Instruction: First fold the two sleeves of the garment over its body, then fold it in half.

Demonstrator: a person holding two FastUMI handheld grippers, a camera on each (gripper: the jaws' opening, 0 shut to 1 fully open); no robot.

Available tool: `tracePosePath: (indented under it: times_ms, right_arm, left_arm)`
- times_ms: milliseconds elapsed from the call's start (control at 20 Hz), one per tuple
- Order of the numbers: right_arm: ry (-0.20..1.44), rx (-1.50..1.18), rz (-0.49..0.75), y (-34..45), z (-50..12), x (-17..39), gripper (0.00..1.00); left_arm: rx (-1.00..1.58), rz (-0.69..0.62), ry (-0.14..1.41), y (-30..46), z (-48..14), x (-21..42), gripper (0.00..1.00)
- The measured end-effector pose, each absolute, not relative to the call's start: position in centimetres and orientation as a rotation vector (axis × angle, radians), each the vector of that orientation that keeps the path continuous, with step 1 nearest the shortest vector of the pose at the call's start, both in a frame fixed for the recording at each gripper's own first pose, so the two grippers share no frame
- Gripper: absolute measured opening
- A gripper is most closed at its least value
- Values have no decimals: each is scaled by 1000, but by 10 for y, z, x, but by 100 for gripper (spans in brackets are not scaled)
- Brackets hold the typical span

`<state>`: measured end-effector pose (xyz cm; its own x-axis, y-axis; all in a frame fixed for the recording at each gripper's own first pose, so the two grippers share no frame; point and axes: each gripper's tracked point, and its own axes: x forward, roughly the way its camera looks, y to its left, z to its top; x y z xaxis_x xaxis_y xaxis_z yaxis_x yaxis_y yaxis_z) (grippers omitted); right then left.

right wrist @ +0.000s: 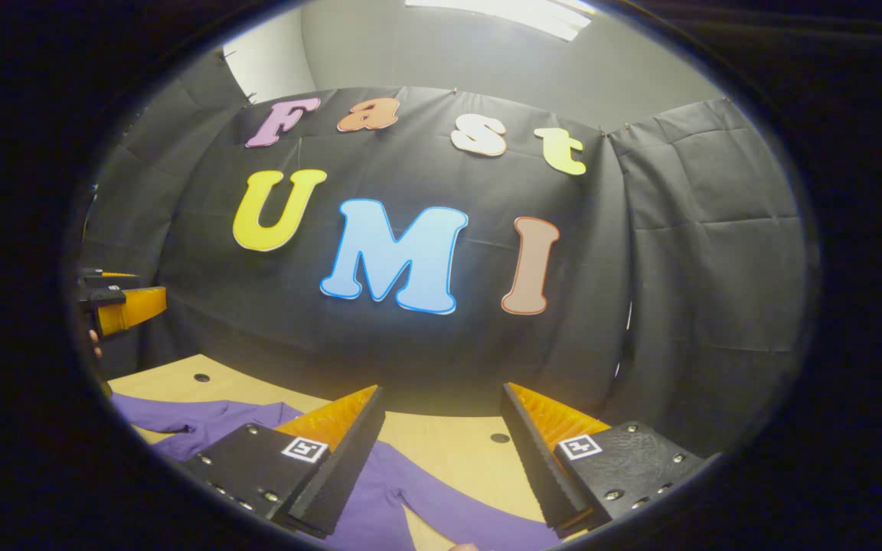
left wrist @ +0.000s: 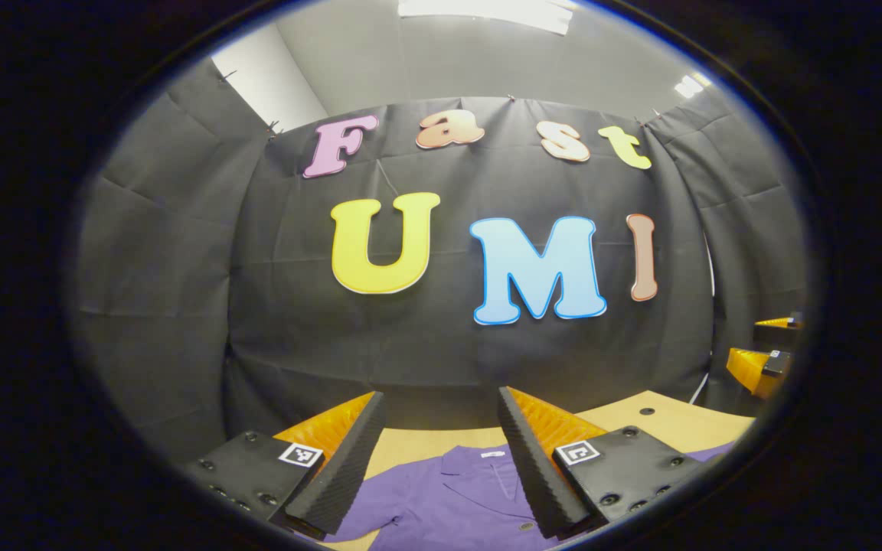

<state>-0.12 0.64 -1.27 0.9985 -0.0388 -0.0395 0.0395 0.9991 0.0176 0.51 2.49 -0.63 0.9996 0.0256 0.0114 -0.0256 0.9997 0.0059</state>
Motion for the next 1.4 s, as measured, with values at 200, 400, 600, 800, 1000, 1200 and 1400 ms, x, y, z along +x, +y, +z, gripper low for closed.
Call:
tracePosePath:
  times_ms: [200, 400, 600, 800, 1000, 1200, 1400]
  right_arm:
    - [83, 43, -45, 5, -29, -5, 93]
    - [149, 80, -87, -11, -54, -11, 94]
    - [214, 81, -166, -41, -84, -19, 94]
    - [294, 118, -234, -69, -120, -29, 94]
    - [366, 158, -307, -96, -154, -39, 94]
    - [480, 181, -377, -119, -199, -53, 94]
    - [632, 269, -436, -130, -256, -70, 94]
  left_arm:
    - [23, 24, -7, 25, -8, 1, 95]
    - [28, 22, -3, 23, -9, -3, 94]
    - [24, 30, 0, 24, -11, -5, 95]
    - [26, 40, 3, 24, -12, -7, 96]
    - [30, 45, 9, 21, -16, -9, 95]
    - [38, 47, 16, 18, -19, -9, 95]
    - [42, 55, 23, 18, -21, -12, 95]
